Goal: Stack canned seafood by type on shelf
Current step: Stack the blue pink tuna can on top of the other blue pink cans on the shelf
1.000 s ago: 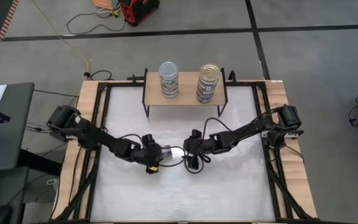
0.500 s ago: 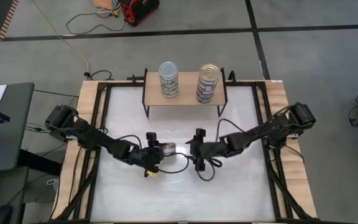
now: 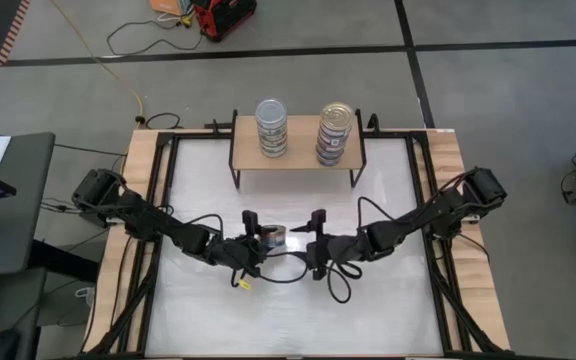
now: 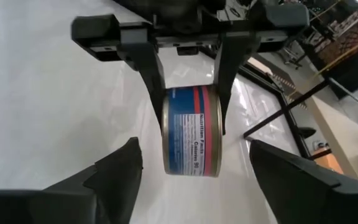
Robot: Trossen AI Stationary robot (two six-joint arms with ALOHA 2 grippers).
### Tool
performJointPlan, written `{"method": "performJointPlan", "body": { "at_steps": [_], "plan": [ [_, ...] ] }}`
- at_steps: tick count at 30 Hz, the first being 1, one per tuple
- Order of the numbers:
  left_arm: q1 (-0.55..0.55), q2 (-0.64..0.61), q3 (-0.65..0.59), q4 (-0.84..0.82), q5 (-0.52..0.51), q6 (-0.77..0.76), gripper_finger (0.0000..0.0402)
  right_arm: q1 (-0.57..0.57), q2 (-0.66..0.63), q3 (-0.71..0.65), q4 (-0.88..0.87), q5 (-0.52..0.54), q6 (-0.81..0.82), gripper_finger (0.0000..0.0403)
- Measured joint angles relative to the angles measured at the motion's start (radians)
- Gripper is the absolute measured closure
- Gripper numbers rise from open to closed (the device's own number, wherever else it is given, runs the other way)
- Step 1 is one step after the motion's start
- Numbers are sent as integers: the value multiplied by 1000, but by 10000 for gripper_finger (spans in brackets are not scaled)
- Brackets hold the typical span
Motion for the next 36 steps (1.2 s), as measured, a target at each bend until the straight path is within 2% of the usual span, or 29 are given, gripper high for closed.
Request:
{"method": "performJointPlan", "body": {
  "at_steps": [4,10,15,19,24,28,34,36],
  "plan": [
    [0,1,0,5,3,12,217,-2,3,0,-2,0,2,50],
    [-14,1,0,108,3,140,217,-7,3,0,-1,-2,-30,25],
    [-27,1,0,222,3,266,217,-11,3,0,-9,0,-73,17],
    [-36,1,0,312,4,368,217,-11,4,0,24,47,-132,22],
    [-36,1,0,359,3,448,216,-11,4,0,74,78,-198,50],
    [-36,1,0,376,-2,481,216,-17,4,0,76,80,-215,100],
    [-31,0,0,380,-4,453,210,-16,5,0,70,77,-222,181],
    [-30,0,0,379,-12,423,204,-16,5,0,70,76,-228,186]
  ]
}}
